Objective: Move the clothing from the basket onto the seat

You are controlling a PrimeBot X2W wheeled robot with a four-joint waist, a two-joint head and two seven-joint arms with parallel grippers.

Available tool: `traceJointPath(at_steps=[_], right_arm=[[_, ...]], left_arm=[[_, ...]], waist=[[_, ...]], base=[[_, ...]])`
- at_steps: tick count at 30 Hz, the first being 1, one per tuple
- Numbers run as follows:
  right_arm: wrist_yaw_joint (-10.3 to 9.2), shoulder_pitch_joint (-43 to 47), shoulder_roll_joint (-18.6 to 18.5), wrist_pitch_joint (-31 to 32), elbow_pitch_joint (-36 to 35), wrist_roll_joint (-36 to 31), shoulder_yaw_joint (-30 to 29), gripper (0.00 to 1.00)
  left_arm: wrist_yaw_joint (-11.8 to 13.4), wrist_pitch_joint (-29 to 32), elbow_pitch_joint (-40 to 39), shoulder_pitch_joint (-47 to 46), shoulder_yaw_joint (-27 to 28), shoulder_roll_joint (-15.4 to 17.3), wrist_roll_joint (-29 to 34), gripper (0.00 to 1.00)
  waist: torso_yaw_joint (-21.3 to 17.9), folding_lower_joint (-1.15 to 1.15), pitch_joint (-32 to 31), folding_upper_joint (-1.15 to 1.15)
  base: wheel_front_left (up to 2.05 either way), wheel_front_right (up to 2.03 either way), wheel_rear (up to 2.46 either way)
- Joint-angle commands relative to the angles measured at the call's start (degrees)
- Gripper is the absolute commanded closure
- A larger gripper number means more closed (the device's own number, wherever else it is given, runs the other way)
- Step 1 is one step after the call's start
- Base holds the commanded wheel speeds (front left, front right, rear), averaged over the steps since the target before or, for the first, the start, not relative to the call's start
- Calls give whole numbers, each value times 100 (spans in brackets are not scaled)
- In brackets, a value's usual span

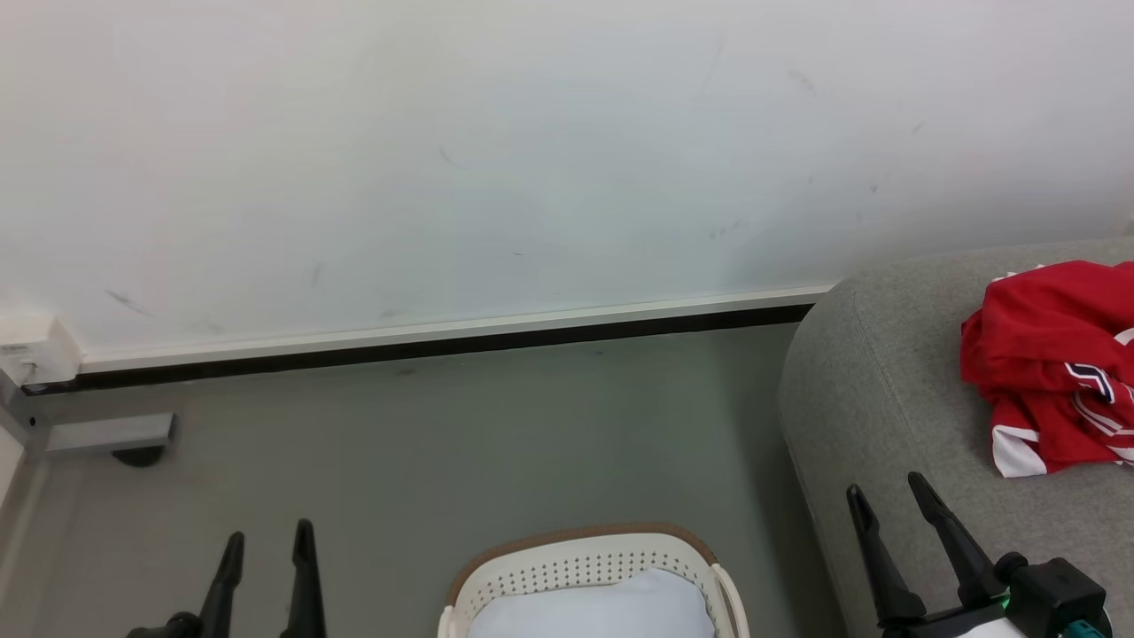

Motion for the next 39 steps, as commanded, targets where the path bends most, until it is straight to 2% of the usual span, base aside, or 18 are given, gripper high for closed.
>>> traceJointPath(at_steps=[1, 16, 18, 19, 23, 39], right_arm=[[-13, -53, -17, 1, 28, 25, 25, 0], [-13, -93, -11, 2, 54, 75, 90, 0], [-13, -91, -3, 2, 56, 83, 87, 0], [0, -29, 6, 0, 49, 48, 95, 100], [0, 87, 38, 22, 182, 131, 115, 100], [-2, 15, 136, 419, 175, 1598, -296, 100]], left_arm=[[17, -3, 12, -51, -7, 14, -5, 0], [20, -3, 57, -69, -4, 14, 16, 0], [-63, -3, 137, -68, -55, 13, -67, 0], [-60, 2, 158, -35, -55, -5, -77, 100], [-65, 44, 357, 6, -60, -46, -169, 100], [-149, 491, 428, -225, 23, -33, -1784, 100]], waist=[[1, 0, -1, 0], [8, 0, 8, 0], [8, 0, 5, 0], [8, 0, 6, 0], [11, 0, 7, 0], [69, 0, 11, 0]], base=[[0, 0, 0], [0, 0, 0], [0, 0, 0], [0, 0, 0], [0, 0, 0], [0, 0, 0]])
